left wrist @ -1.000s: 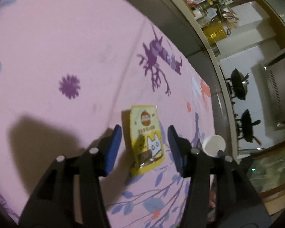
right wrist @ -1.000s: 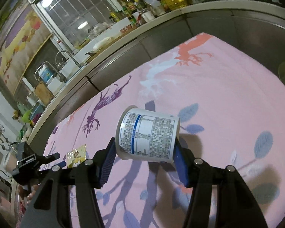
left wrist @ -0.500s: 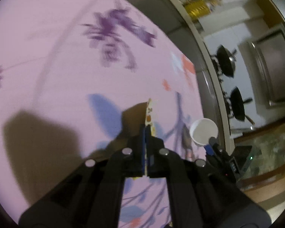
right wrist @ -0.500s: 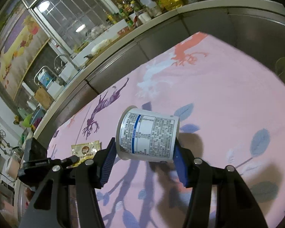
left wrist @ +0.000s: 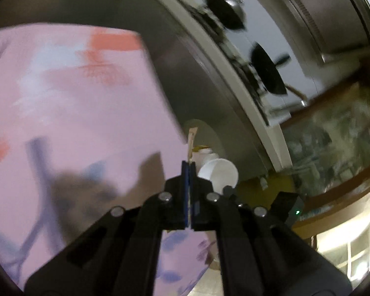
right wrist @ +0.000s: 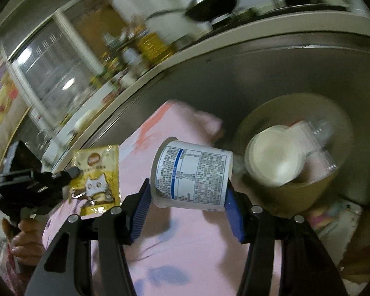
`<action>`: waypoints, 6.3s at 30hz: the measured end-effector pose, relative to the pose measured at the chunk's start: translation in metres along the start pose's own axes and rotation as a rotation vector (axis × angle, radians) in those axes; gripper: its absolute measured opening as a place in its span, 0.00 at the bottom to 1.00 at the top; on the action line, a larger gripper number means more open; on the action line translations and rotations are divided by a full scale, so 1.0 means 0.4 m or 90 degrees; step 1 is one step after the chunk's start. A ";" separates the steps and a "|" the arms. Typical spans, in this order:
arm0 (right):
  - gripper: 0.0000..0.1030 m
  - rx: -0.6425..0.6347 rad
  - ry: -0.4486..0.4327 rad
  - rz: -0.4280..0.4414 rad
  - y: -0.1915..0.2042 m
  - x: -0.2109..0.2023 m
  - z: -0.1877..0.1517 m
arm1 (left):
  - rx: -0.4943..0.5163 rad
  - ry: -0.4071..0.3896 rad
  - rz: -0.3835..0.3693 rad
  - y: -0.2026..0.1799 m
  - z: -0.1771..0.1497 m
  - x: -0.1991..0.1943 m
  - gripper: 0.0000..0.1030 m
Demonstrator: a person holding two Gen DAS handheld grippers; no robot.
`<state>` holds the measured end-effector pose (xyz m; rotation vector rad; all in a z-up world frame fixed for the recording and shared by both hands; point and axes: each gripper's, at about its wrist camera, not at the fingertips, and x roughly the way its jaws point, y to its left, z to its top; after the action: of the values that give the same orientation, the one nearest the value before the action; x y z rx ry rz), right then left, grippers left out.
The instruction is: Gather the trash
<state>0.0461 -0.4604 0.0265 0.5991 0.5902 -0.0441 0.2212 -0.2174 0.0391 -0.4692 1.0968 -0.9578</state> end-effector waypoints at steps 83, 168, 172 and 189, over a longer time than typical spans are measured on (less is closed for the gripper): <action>0.83 0.022 -0.084 -0.065 0.264 -0.265 -0.169 | 0.315 -0.251 0.499 -0.175 -0.386 -0.291 0.94; 0.93 0.052 -0.096 -0.198 0.202 -0.358 -0.325 | 0.294 -0.175 0.540 -0.198 -0.531 -0.216 0.94; 0.93 0.052 -0.096 -0.198 0.201 -0.358 -0.323 | 0.295 -0.175 0.540 -0.198 -0.532 -0.216 0.94; 0.93 0.047 -0.098 -0.192 0.200 -0.362 -0.317 | 0.279 -0.155 0.538 -0.175 -0.537 -0.222 0.94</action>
<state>-0.1232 -0.3435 0.0609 0.5680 0.5267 -0.3944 -0.0127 -0.1538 0.0484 0.2376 0.7167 -0.3475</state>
